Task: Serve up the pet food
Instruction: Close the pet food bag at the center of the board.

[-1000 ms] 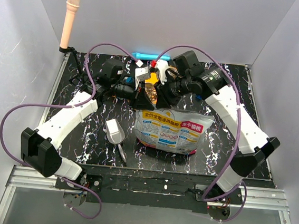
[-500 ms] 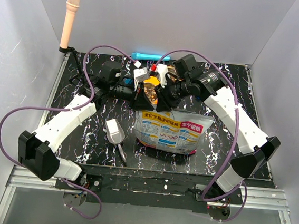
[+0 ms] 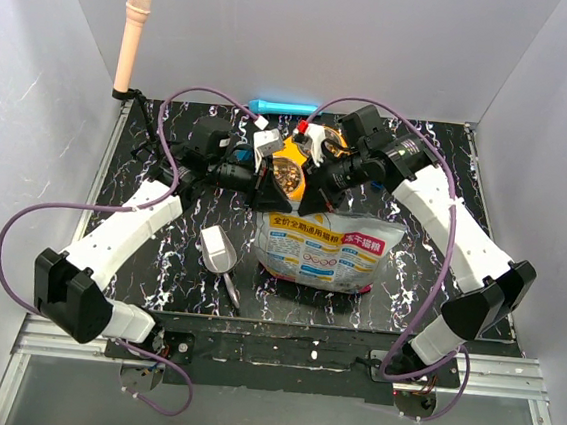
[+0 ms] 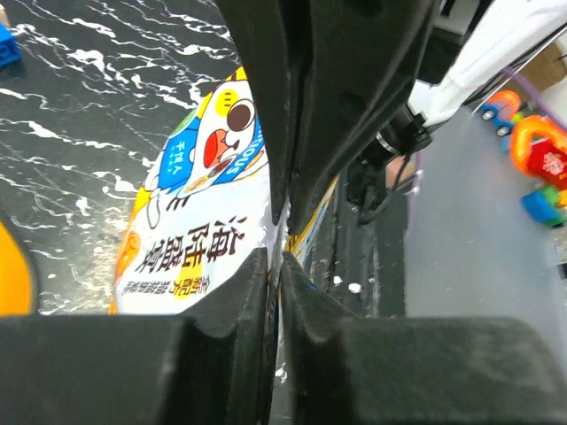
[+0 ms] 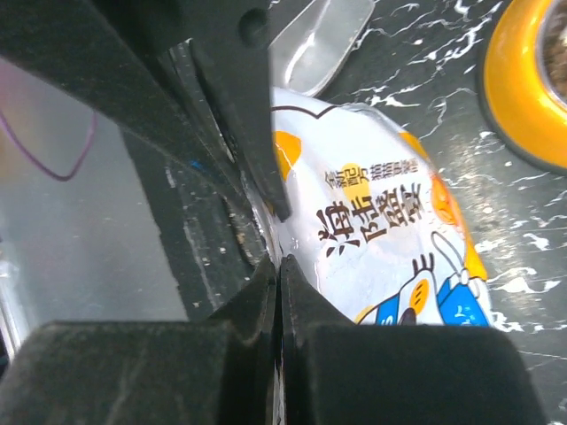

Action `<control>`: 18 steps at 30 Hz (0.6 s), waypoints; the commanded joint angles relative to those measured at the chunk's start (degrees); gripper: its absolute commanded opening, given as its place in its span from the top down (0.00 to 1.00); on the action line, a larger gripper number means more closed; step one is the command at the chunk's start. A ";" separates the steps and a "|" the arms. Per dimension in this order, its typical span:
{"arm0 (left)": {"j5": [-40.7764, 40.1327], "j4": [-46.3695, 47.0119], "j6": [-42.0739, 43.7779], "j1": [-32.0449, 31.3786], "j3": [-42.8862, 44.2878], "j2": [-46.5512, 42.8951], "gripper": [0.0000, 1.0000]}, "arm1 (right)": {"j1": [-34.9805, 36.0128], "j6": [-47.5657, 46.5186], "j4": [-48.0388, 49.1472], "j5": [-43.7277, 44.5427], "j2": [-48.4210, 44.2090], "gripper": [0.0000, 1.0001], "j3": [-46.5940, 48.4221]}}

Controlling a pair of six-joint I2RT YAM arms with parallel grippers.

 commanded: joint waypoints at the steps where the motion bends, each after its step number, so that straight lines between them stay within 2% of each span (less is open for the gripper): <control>1: 4.05 0.56 -2.89 0.42 3.27 0.62 0.80 | -1.08 3.89 -1.41 -8.10 -0.56 0.99 -0.25; 5: 2.28 5.12 -4.98 -0.47 -0.24 -1.83 0.62 | -1.96 5.64 -2.46 -12.06 0.58 0.99 1.41; 11: 4.83 5.84 -5.62 -0.56 -1.30 -0.61 0.64 | -4.59 9.87 -4.39 -19.71 5.32 0.99 5.19; 14: 6.06 4.88 -5.01 -0.56 -1.48 -0.26 0.72 | -5.56 13.20 -4.05 -20.86 5.42 0.99 4.41; 17: 5.80 4.43 -4.47 -0.56 -2.00 -0.43 0.96 | -6.00 13.38 -3.70 -20.25 4.45 0.99 3.88; 18: 5.63 4.78 -4.56 -0.56 -2.27 -0.61 1.00 | -6.00 13.90 -3.52 -20.85 4.37 0.99 3.79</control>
